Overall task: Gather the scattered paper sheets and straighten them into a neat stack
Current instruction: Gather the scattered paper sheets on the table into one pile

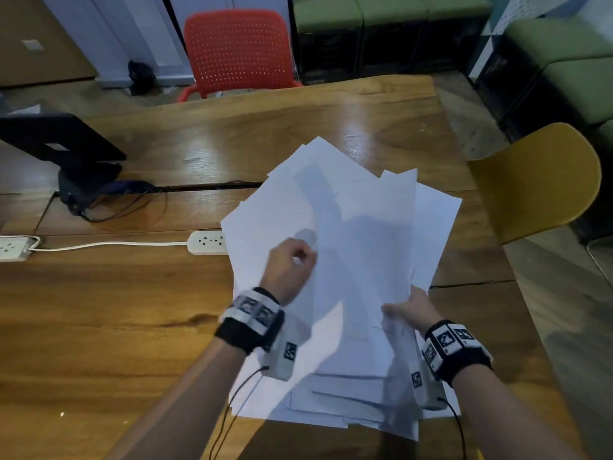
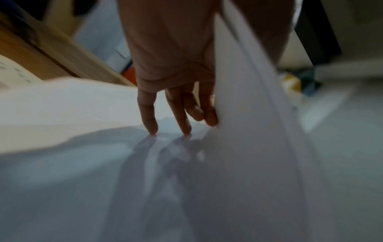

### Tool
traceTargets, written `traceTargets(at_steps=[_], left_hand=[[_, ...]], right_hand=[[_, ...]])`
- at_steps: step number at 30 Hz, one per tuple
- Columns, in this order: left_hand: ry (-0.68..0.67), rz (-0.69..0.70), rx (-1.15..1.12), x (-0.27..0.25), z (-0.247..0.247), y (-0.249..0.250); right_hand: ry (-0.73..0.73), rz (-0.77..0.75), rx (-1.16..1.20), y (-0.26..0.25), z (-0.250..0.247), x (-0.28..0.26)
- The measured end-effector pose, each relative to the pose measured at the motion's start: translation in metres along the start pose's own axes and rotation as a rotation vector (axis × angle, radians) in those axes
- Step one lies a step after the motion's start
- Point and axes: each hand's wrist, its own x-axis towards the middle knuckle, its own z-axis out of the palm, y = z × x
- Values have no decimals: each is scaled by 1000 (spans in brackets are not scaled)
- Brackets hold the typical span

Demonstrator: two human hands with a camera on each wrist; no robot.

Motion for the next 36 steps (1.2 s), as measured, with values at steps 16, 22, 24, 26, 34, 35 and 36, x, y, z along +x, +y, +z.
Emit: traceTargets(at_steps=[16, 22, 24, 26, 34, 35, 36], left_hand=[[179, -935, 294, 5, -31, -129], [5, -797, 40, 43, -8, -117], [-40, -754, -6, 56, 1, -125], [-95, -695, 12, 61, 6, -127], [7, -738, 196, 32, 3, -97], [-25, -733, 181, 31, 7, -94], [-56, -727, 150, 31, 10, -90]], right_hand=[[459, 213, -102, -5, -43, 40], [409, 175, -15, -17, -22, 62], [389, 144, -62, -19, -18, 66], [398, 151, -130, -23, -17, 66], [374, 209, -61, -14, -6, 56], [312, 191, -79, -15, 0, 54], [259, 179, -97, -16, 7, 51]])
